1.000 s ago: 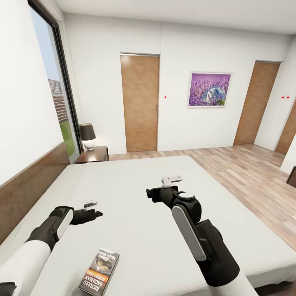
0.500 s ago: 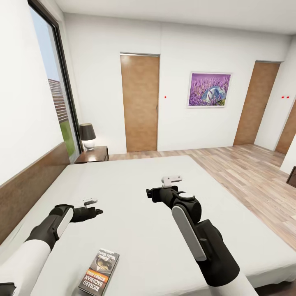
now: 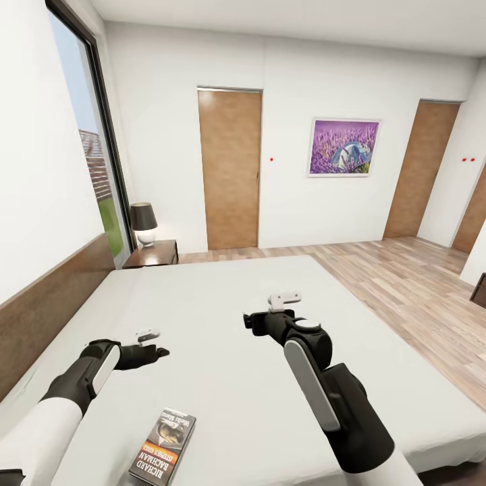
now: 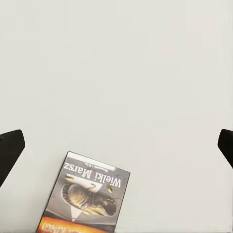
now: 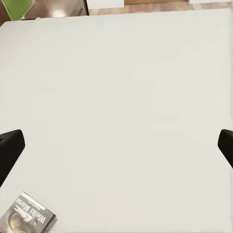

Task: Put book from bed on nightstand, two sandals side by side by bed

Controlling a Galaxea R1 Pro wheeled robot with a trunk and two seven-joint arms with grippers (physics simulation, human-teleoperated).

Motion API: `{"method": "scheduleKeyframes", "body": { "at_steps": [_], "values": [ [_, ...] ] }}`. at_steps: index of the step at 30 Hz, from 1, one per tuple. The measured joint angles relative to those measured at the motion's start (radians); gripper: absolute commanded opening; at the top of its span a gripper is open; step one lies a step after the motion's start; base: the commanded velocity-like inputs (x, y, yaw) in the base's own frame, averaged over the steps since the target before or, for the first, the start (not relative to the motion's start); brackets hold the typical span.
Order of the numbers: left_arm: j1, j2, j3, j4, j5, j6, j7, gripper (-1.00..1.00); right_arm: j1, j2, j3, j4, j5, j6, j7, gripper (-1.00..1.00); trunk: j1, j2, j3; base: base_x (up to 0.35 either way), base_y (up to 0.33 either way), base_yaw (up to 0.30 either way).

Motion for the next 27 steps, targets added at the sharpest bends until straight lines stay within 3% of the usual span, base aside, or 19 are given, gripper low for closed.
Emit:
{"method": "scheduleKeyframes", "body": {
  "at_steps": [12, 13, 27],
  "values": [
    [0.017, 0.0, 0.003, 0.029, 0.002, 0.067, -0.067, 1.0, 0.013, 0.0, -0.014, 0.067, 0.002, -0.002, -0.001, 1.0, 0.0, 0.0, 0.0, 0.0, 0.0, 0.0],
    [0.017, 0.001, 0.002, 0.047, 0.004, 0.177, -0.149, 1.0, 0.013, 0.0, -0.014, 0.072, 0.002, -0.002, -0.001, 1.0, 0.0, 0.0, 0.0, 0.0, 0.0, 0.0],
    [0.008, 0.009, 0.002, 0.131, 0.006, 0.196, -0.239, 1.0, 0.014, 0.001, -0.011, 0.075, 0.004, -0.002, -0.003, 1.0, 0.0, 0.0, 0.0, 0.0, 0.0, 0.0]
  ]
}}
